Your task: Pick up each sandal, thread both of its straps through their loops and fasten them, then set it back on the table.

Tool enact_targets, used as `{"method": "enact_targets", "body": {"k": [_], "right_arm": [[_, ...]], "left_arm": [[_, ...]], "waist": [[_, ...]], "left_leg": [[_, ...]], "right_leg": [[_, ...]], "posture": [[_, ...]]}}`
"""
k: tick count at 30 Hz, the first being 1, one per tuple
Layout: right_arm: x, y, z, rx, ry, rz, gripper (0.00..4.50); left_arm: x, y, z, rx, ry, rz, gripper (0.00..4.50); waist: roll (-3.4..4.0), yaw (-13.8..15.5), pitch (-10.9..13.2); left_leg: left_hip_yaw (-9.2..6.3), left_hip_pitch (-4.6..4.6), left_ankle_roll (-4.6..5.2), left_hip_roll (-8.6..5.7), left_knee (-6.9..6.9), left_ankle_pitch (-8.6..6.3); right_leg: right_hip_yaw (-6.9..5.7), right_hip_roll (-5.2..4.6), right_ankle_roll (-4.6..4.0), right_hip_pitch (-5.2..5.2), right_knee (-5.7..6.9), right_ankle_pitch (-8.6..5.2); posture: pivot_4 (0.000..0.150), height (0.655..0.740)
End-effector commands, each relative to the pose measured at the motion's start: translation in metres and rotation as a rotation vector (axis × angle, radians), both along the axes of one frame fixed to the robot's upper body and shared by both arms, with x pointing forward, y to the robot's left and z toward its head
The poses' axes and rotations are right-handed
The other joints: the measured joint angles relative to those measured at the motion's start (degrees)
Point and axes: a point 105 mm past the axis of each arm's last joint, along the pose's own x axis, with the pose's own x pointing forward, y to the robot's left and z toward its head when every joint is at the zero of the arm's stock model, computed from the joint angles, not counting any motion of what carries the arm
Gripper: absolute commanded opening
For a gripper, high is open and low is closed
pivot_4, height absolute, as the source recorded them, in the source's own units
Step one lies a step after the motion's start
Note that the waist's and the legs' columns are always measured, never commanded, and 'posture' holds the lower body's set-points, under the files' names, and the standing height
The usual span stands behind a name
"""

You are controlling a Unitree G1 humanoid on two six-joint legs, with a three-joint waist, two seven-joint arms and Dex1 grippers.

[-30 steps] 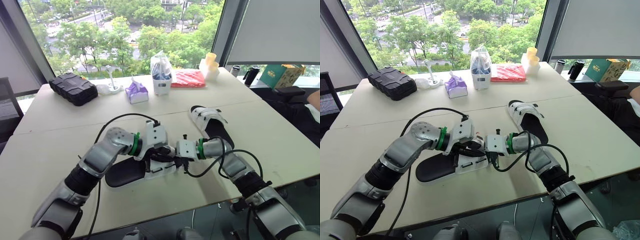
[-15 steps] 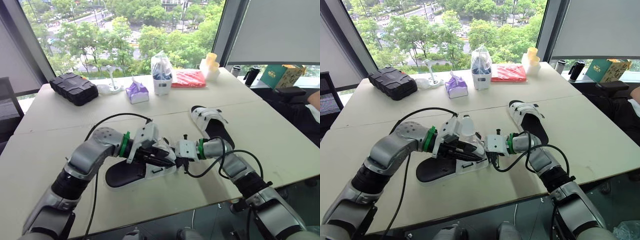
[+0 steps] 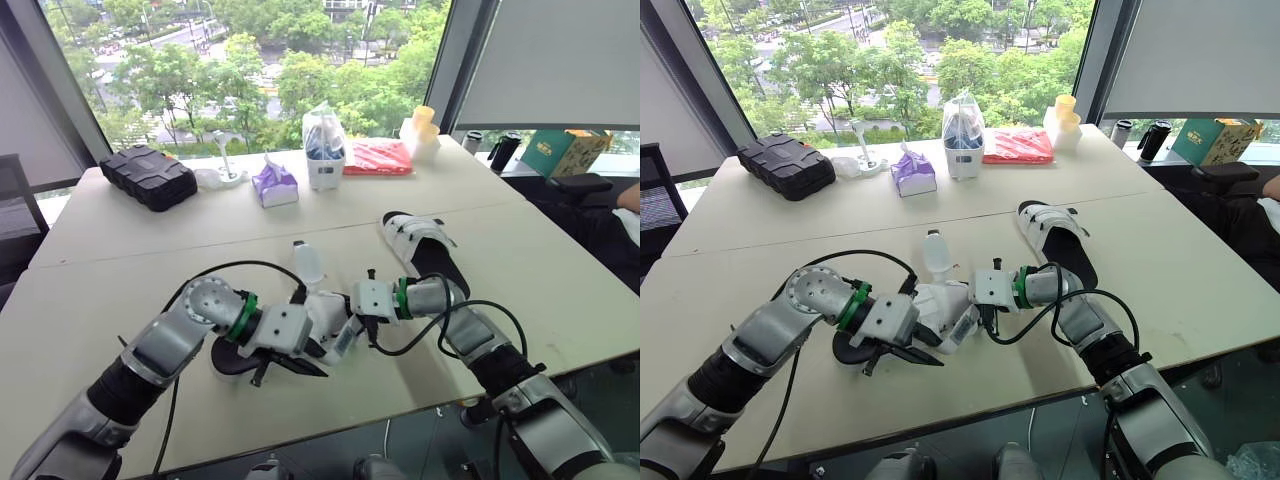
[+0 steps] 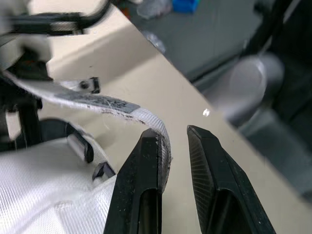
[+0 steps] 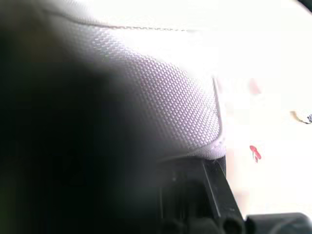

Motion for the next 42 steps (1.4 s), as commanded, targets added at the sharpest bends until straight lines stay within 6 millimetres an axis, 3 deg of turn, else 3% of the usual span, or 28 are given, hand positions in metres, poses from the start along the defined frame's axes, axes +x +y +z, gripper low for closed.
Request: {"method": "enact_targets", "body": {"k": [1,12,20,27,32,36,39,42], "right_arm": [[-0.001,-0.01,-0.012,-0.047,0.036,-0.035,0.0],[-0.001,-0.01,-0.013,-0.05,0.039,-0.036,0.0],[0.0,-0.01,-0.013,-0.052,0.036,-0.033,0.0],[0.001,-0.009,-0.012,-0.053,0.034,-0.031,0.0],[0.001,-0.009,-0.012,-0.051,0.034,-0.033,0.0],[0.001,-0.01,-0.013,-0.053,0.034,-0.034,0.0],[0.001,-0.01,-0.013,-0.056,0.034,-0.032,0.0],[0.001,-0.01,-0.012,-0.058,0.033,-0.03,0.0]], "left_arm": [[-0.005,-0.001,-0.006,0.017,-0.083,-0.086,0.83],[-0.012,0.004,-0.011,0.016,-0.142,-0.154,0.83],[-0.037,0.016,-0.005,0.044,0.014,-0.187,0.83],[-0.048,0.023,-0.005,0.072,0.076,-0.193,0.83],[-0.032,0.01,0.033,-0.163,0.25,0.015,0.83],[-0.02,0.023,0.051,-0.208,0.428,0.19,0.83],[-0.025,0.031,0.049,-0.193,0.607,0.291,0.83],[-0.026,0.035,0.033,-0.179,0.72,0.424,0.83]], "waist": [[0.0,0.01,0.0],[0.01,-0.01,-0.01],[0.01,-0.06,-0.01],[0.01,-0.05,-0.01],[0.0,-0.02,0.0],[0.0,-0.17,0.0],[0.01,-0.27,0.0],[0.01,-0.22,0.0]], "left_leg": [[0.0,0.0,0.0,0.0,-0.01,0.0],[0.01,-0.05,0.01,0.0,-0.03,0.0],[0.01,-0.05,0.01,0.0,-0.03,0.0],[0.01,-0.05,0.02,0.01,-0.01,0.0],[0.0,-0.05,0.02,0.03,0.02,0.01],[-0.01,-0.04,0.02,0.05,0.06,0.01],[-0.01,-0.04,0.02,0.05,0.03,0.01],[-0.02,-0.03,0.02,0.05,0.04,0.01]], "right_leg": [[0.0,-0.01,-0.01,-0.01,0.0,0.0],[-0.02,-0.03,0.0,-0.06,0.0,0.0],[-0.04,0.02,0.01,-0.06,0.02,0.0],[-0.05,0.06,0.01,-0.04,0.03,0.0],[-0.07,0.22,0.02,-0.03,0.03,-0.01],[-0.11,0.31,0.05,-0.02,0.06,-0.01],[-0.13,0.34,0.12,-0.04,0.11,-0.01],[-0.13,0.33,0.13,-0.02,0.11,-0.01]], "posture": [[0.15,0.74],[0.15,0.74],[0.15,0.74],[0.15,0.74],[0.15,0.74],[0.15,0.74],[0.15,0.74],[0.15,0.74]]}}
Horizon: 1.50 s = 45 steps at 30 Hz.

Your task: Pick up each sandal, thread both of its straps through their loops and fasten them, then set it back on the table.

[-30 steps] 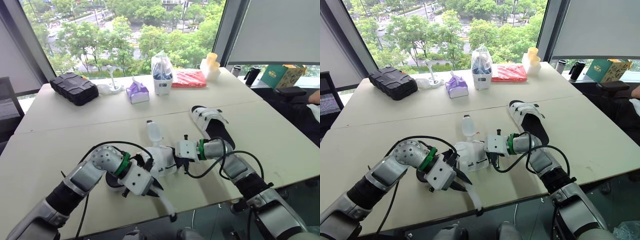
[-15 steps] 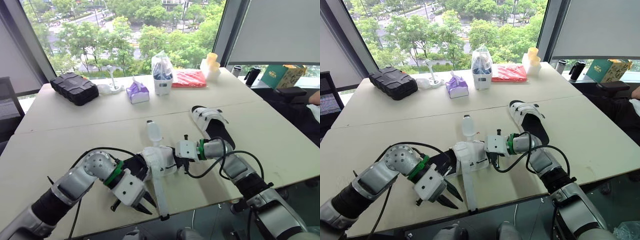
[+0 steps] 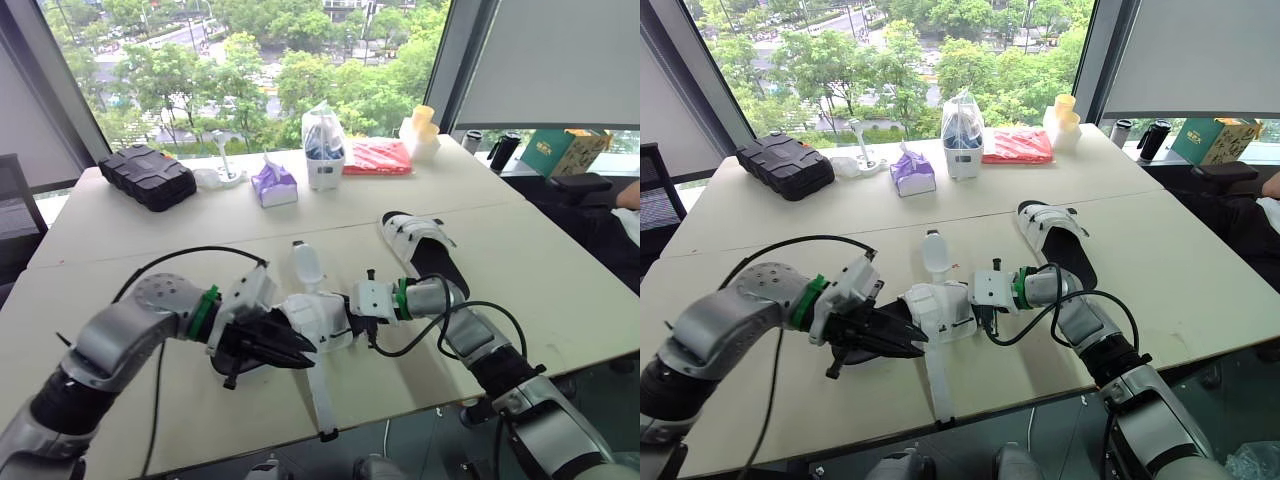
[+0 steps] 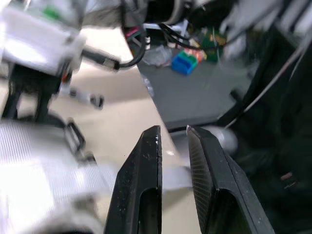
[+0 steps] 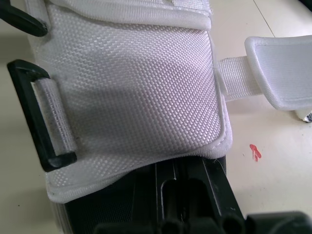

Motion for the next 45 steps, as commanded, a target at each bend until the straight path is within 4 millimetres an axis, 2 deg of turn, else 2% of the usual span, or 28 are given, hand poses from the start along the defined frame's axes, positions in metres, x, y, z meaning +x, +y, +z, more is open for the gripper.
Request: {"method": "enact_targets", "body": {"k": [1,3,7,12,15,20,25,31,33,35,40,41,45], "right_arm": [[0.002,-0.011,-0.012,-0.054,0.034,-0.032,0.0],[0.002,-0.011,-0.012,-0.055,0.034,-0.03,0.0],[0.001,-0.011,-0.013,-0.059,0.034,-0.025,0.0],[-0.001,-0.011,-0.014,-0.063,0.039,-0.019,0.0],[-0.002,-0.012,-0.014,-0.067,0.04,-0.017,0.0],[-0.003,-0.013,-0.015,-0.073,0.042,-0.015,0.0],[-0.002,-0.012,-0.013,-0.071,0.04,-0.017,0.0],[-0.001,-0.014,-0.012,-0.077,0.038,-0.019,0.0],[-0.002,-0.015,-0.013,-0.08,0.039,-0.019,0.0],[-0.002,-0.016,-0.012,-0.083,0.04,-0.019,0.0],[-0.002,-0.017,-0.013,-0.087,0.042,-0.021,0.0],[-0.002,-0.017,-0.013,-0.086,0.043,-0.021,0.0],[-0.002,-0.015,-0.013,-0.082,0.043,-0.021,0.0]], "left_arm": [[-0.011,0.0,-0.011,0.011,0.145,0.08,0.83],[-0.019,0.002,-0.023,0.038,0.228,0.12,0.83],[-0.022,0.003,-0.038,0.081,0.29,0.21,0.83],[-0.012,0.001,-0.054,0.117,0.282,0.334,0.83],[-0.01,0.002,-0.056,0.114,0.281,0.367,1.61],[-0.013,-0.002,-0.061,0.116,0.301,0.4,4.01],[-0.012,-0.026,-0.07,0.065,0.356,0.426,4.01],[-0.004,-0.043,-0.073,0.038,0.379,0.446,4.01],[-0.003,-0.044,-0.073,0.04,0.381,0.445,3.51],[-0.003,-0.044,-0.073,0.04,0.383,0.445,2.77],[-0.006,-0.038,-0.072,0.047,0.389,0.446,0.32],[-0.007,-0.037,-0.071,0.047,0.392,0.446,0.06],[-0.001,-0.036,-0.056,-0.025,0.391,0.448,0.06]], "waist": [[0.0,0.0,0.0],[0.0,0.03,0.0],[-0.01,0.23,0.0],[0.0,0.23,-0.01],[0.0,0.22,-0.01],[-0.01,0.35,-0.01],[0.0,0.36,-0.04],[0.01,0.37,-0.04],[0.01,0.37,-0.04],[0.01,0.37,-0.04],[0.01,0.41,-0.04],[0.01,0.42,-0.04],[0.01,0.43,-0.04]], "left_leg": [[0.0,0.01,0.0,0.0,0.0,0.0],[0.0,0.01,0.0,0.0,0.01,0.0],[-0.03,0.02,-0.01,0.0,0.01,0.0],[-0.04,0.02,-0.03,0.0,0.01,-0.01],[-0.04,0.02,-0.04,0.0,0.0,-0.01],[-0.04,0.02,-0.05,0.0,-0.05,-0.02],[-0.03,0.02,-0.05,-0.01,-0.03,-0.02],[-0.03,0.02,-0.05,-0.01,-0.04,-0.02],[-0.02,0.02,-0.05,-0.02,-0.03,-0.02],[-0.02,0.02,-0.05,-0.02,-0.03,-0.01],[-0.02,0.02,-0.05,-0.02,-0.04,-0.01],[-0.02,0.02,-0.05,-0.02,-0.04,-0.01],[-0.03,0.02,-0.05,-0.02,-0.03,-0.01]], "right_leg": [[0.01,-0.01,-0.01,0.01,0.0,0.0],[0.02,-0.01,-0.02,0.01,0.0,0.0],[0.04,-0.04,-0.06,0.03,0.0,-0.02],[0.08,-0.11,-0.08,0.04,-0.03,-0.02],[0.1,-0.14,-0.08,0.03,-0.03,-0.01],[0.11,-0.19,-0.09,0.01,-0.07,-0.01],[0.1,-0.23,-0.09,0.05,-0.11,-0.01],[0.08,-0.21,-0.09,0.04,-0.09,-0.01],[0.08,-0.21,-0.09,0.05,-0.1,-0.01],[0.08,-0.2,-0.09,0.05,-0.11,-0.01],[0.08,-0.2,-0.1,0.05,-0.11,-0.01],[0.08,-0.21,-0.1,0.06,-0.12,-0.01],[0.08,-0.21,-0.1,0.06,-0.12,-0.01]], "posture": [[0.15,0.74],[0.15,0.74],[0.15,0.74],[0.15,0.74],[0.15,0.74],[0.15,0.74],[0.15,0.74],[0.15,0.74],[0.15,0.74],[0.15,0.74],[0.15,0.74],[0.15,0.74],[0.15,0.74]]}}
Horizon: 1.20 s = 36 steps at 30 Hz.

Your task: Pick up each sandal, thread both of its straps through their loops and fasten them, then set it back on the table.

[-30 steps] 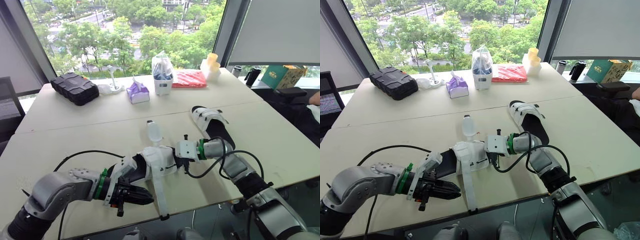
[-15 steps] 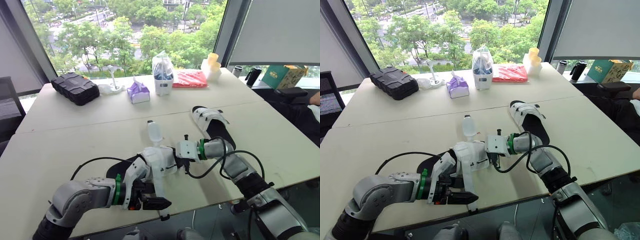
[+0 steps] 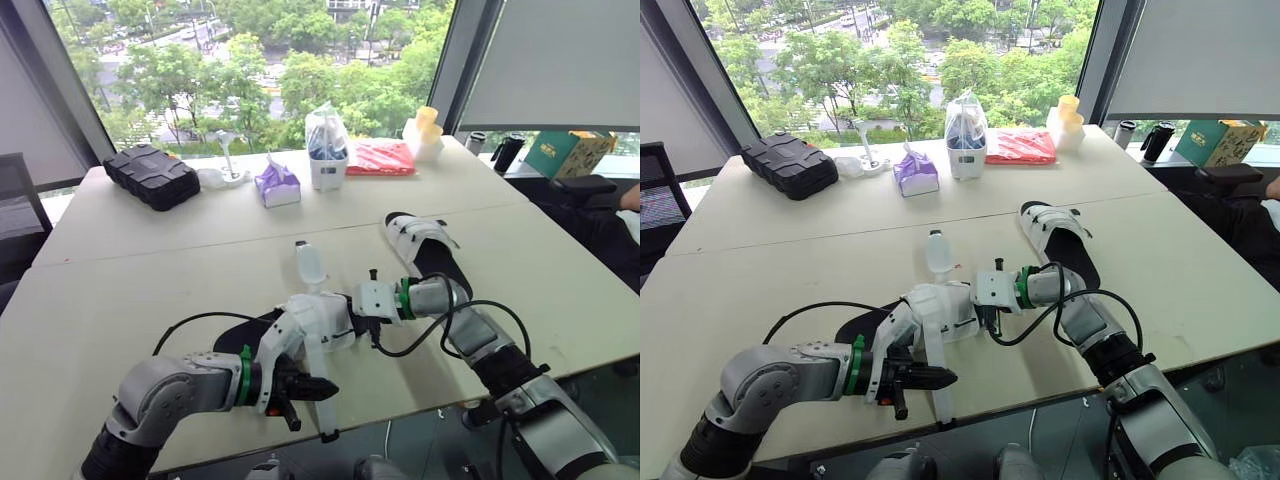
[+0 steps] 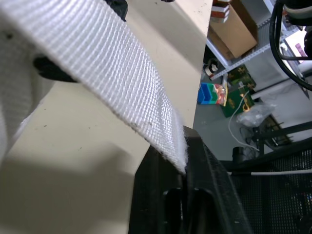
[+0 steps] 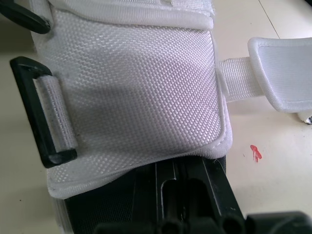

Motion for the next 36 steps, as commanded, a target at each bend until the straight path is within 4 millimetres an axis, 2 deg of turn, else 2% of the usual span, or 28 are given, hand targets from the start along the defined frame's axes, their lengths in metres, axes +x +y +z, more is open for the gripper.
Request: {"method": "enact_targets", "body": {"k": [1,10,15,18,25,29,36], "right_arm": [[-0.001,-0.011,-0.014,-0.062,0.043,-0.026,0.0],[0.001,-0.009,-0.012,-0.059,0.038,-0.024,0.0],[0.002,-0.009,-0.011,-0.061,0.031,-0.025,0.0],[0.002,-0.01,-0.011,-0.062,0.03,-0.026,0.0],[0.002,-0.011,-0.012,-0.061,0.029,-0.031,0.0],[0.002,-0.01,-0.012,-0.058,0.027,-0.034,0.0],[0.0,-0.011,-0.012,-0.057,0.028,-0.035,0.0]], "left_arm": [[0.009,-0.002,0.028,-0.109,-0.055,0.015,0.06],[0.058,0.002,0.097,-0.368,-0.106,0.089,0.06],[0.079,0.012,0.1,-0.36,-0.075,0.118,0.06],[0.086,0.019,0.103,-0.377,-0.05,0.118,0.06],[0.085,0.029,0.1,-0.331,-0.054,0.079,0.06],[0.08,0.028,0.091,-0.283,-0.048,0.033,0.06],[0.085,0.029,0.079,-0.257,-0.045,0.025,0.06]], "waist": [[0.0,0.02,0.0],[-0.03,-0.01,0.01],[-0.02,-0.11,0.0],[-0.03,-0.14,0.01],[-0.03,-0.11,0.01],[-0.03,-0.12,0.01],[-0.03,-0.12,0.01]], "left_leg": [[0.0,0.0,0.0,0.0,0.0,0.0],[-0.02,0.0,-0.02,-0.02,0.06,0.02],[-0.01,0.0,-0.04,-0.04,0.02,0.03],[-0.01,0.0,-0.08,-0.05,0.02,0.05],[-0.02,0.0,-0.1,-0.05,0.0,0.06],[-0.02,0.0,-0.11,-0.05,0.0,0.06],[-0.02,0.0,-0.12,-0.05,-0.03,0.06]], "right_leg": [[0.0,0.0,0.0,0.0,0.0,0.0],[-0.1,0.14,0.03,0.03,0.01,0.02],[-0.1,0.15,0.04,0.02,0.01,0.02],[-0.1,0.16,0.04,0.02,0.02,0.02],[-0.09,0.14,0.04,0.0,0.03,0.02],[-0.07,0.12,0.04,0.0,0.02,0.03],[-0.04,0.06,0.02,-0.03,0.02,0.02]], "posture": [[0.15,0.74],[0.15,0.74],[0.15,0.74],[0.15,0.74],[0.15,0.74],[0.15,0.74],[0.15,0.74]]}}
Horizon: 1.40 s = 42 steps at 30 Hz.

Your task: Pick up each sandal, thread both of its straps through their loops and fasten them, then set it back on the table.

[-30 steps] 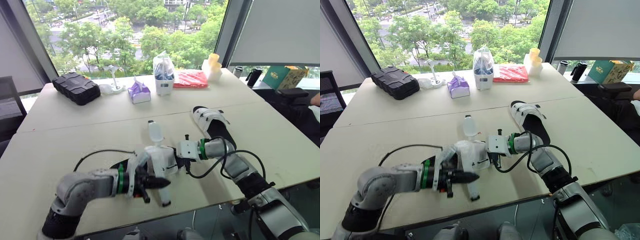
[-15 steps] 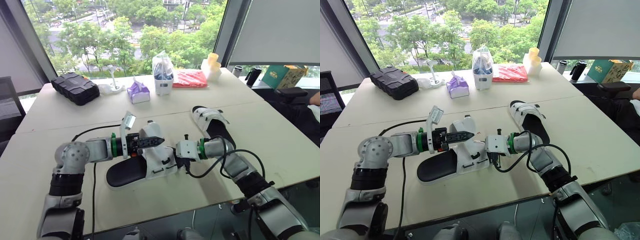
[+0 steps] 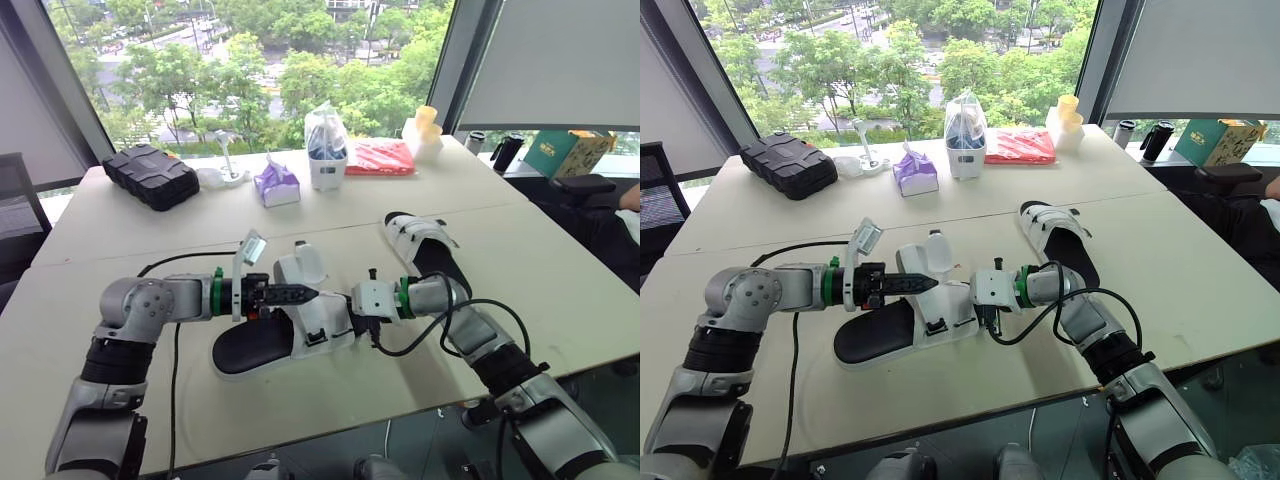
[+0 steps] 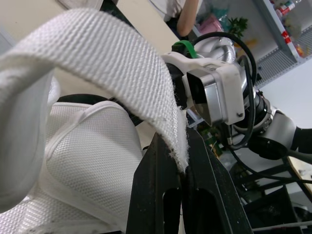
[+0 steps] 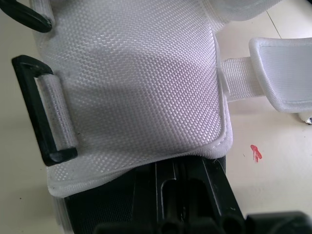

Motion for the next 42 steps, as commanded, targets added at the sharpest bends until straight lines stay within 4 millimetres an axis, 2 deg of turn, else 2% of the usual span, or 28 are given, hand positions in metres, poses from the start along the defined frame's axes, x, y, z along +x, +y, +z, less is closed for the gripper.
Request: {"method": "enact_targets", "body": {"k": [1,10,17,21,26,30,33,36,39,42], "right_arm": [[0.0,-0.012,-0.013,-0.054,0.03,-0.039,0.0],[-0.001,-0.013,-0.013,-0.052,0.03,-0.048,0.0],[0.0,-0.012,-0.012,-0.05,0.027,-0.053,0.0],[-0.001,-0.012,-0.013,-0.048,0.029,-0.054,0.0],[0.0,-0.011,-0.013,-0.045,0.03,-0.056,0.0],[0.0,-0.01,-0.013,-0.042,0.029,-0.056,0.0],[0.0,-0.009,-0.013,-0.041,0.029,-0.056,0.0],[0.0,-0.009,-0.013,-0.04,0.03,-0.055,0.0],[0.0,-0.008,-0.014,-0.039,0.03,-0.054,0.0],[0.0,-0.008,-0.014,-0.039,0.03,-0.054,0.0]], "left_arm": [[0.003,0.0,0.003,0.006,-0.041,-0.01,0.06],[0.002,-0.002,-0.008,0.088,-0.108,-0.047,0.06],[-0.004,-0.009,-0.003,0.096,-0.237,-0.121,0.06],[-0.015,-0.014,-0.003,0.101,-0.28,-0.181,0.06],[-0.025,-0.021,-0.02,0.161,-0.328,-0.218,0.06],[-0.032,-0.018,-0.038,0.217,-0.372,-0.232,0.06],[-0.038,-0.013,-0.037,0.207,-0.368,-0.247,1.0],[-0.04,-0.006,-0.035,0.222,-0.395,-0.236,2.47],[-0.051,0.005,-0.027,0.209,-0.39,-0.272,3.93],[-0.066,0.018,-0.012,0.164,-0.376,-0.309,3.93]], "waist": [[0.0,0.02,0.0],[0.0,0.03,0.0],[0.0,0.02,0.0],[0.0,0.01,0.0],[0.01,-0.03,0.0],[0.0,-0.03,0.0],[0.0,-0.02,0.0],[0.02,-0.03,0.0],[0.02,-0.05,0.0],[0.02,-0.13,0.02]], "left_leg": [[0.0,0.0,0.0,0.0,0.0,0.0],[0.0,-0.02,0.0,0.0,-0.05,0.0],[0.0,-0.05,0.0,0.0,-0.07,0.0],[0.01,-0.05,0.0,0.0,-0.07,0.0],[0.0,-0.05,0.01,0.0,-0.08,0.0],[0.01,-0.05,0.01,0.0,-0.09,0.0],[0.01,-0.06,0.01,0.01,-0.1,0.0],[0.01,-0.06,0.02,0.01,-0.1,-0.01],[0.01,-0.06,0.02,0.01,-0.09,-0.01],[0.01,-0.06,0.02,0.02,-0.1,0.0]], "right_leg": [[0.0,-0.02,0.0,0.0,0.0,0.0],[0.02,-0.1,0.0,-0.04,0.0,0.0],[0.01,-0.15,-0.01,-0.06,-0.02,0.0],[0.02,-0.17,-0.01,-0.07,-0.02,-0.01],[0.02,-0.18,-0.01,-0.07,-0.02,-0.01],[0.02,-0.19,-0.02,-0.09,-0.02,-0.01],[0.02,-0.19,-0.03,-0.1,-0.02,-0.02],[0.02,-0.21,-0.03,-0.1,-0.04,-0.02],[0.02,-0.22,-0.03,-0.09,-0.05,-0.02],[0.01,-0.22,-0.04,-0.11,-0.04,-0.02]], "posture": [[0.15,0.74],[0.15,0.74],[0.15,0.74],[0.15,0.74],[0.15,0.74],[0.15,0.74],[0.15,0.74],[0.15,0.74],[0.15,0.74],[0.15,0.74]]}}
